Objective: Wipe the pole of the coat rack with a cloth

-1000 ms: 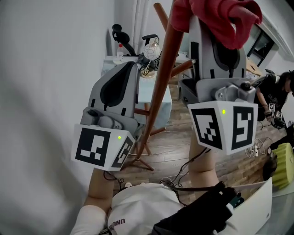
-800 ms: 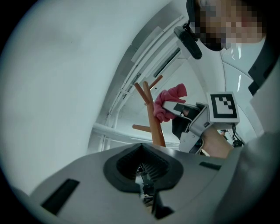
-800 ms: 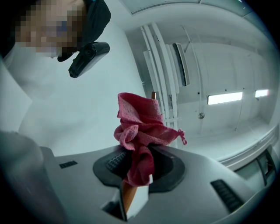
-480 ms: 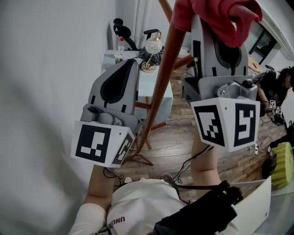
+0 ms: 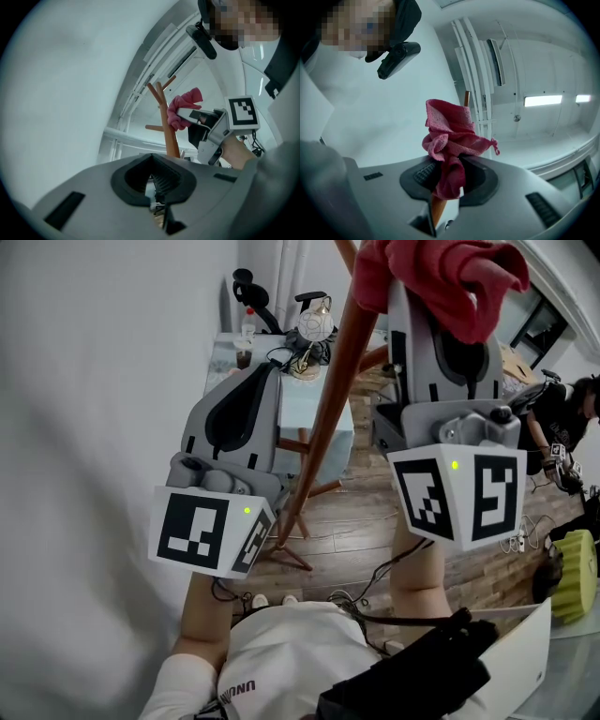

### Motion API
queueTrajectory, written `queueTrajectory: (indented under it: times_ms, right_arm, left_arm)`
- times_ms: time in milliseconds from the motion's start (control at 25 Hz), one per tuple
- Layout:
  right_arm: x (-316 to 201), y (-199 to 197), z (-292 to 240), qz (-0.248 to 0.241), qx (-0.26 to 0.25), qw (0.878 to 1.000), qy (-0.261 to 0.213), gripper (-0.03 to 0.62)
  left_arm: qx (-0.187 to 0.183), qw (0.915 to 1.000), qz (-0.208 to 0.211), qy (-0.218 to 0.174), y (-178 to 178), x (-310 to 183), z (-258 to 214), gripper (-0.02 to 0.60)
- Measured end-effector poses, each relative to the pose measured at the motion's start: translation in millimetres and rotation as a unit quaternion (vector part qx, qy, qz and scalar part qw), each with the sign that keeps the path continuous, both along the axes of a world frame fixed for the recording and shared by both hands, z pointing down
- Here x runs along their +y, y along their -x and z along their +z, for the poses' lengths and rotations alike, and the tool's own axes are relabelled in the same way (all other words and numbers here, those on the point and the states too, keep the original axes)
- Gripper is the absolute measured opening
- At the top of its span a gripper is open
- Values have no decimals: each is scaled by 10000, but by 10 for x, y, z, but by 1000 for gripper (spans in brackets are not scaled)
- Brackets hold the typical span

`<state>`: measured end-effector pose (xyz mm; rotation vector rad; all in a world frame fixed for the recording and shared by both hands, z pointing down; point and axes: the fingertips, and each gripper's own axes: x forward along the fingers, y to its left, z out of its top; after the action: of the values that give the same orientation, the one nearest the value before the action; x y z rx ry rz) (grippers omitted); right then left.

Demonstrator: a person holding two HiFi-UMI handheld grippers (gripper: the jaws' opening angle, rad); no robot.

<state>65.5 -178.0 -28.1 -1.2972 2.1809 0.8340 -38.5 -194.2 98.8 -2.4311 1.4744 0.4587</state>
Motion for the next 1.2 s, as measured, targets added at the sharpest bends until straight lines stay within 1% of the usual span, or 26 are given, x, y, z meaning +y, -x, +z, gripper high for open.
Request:
queueTrajectory:
  times_ms: [440,1200]
  right_arm:
    - [-29,33,228,63,85,9997,223,110]
    - [-52,13,544,138,35,9983,568,110]
  left_arm:
    - [2,9998,-10,219,33,4,211,14]
    - [24,9981,-49,615,121,11,511,14]
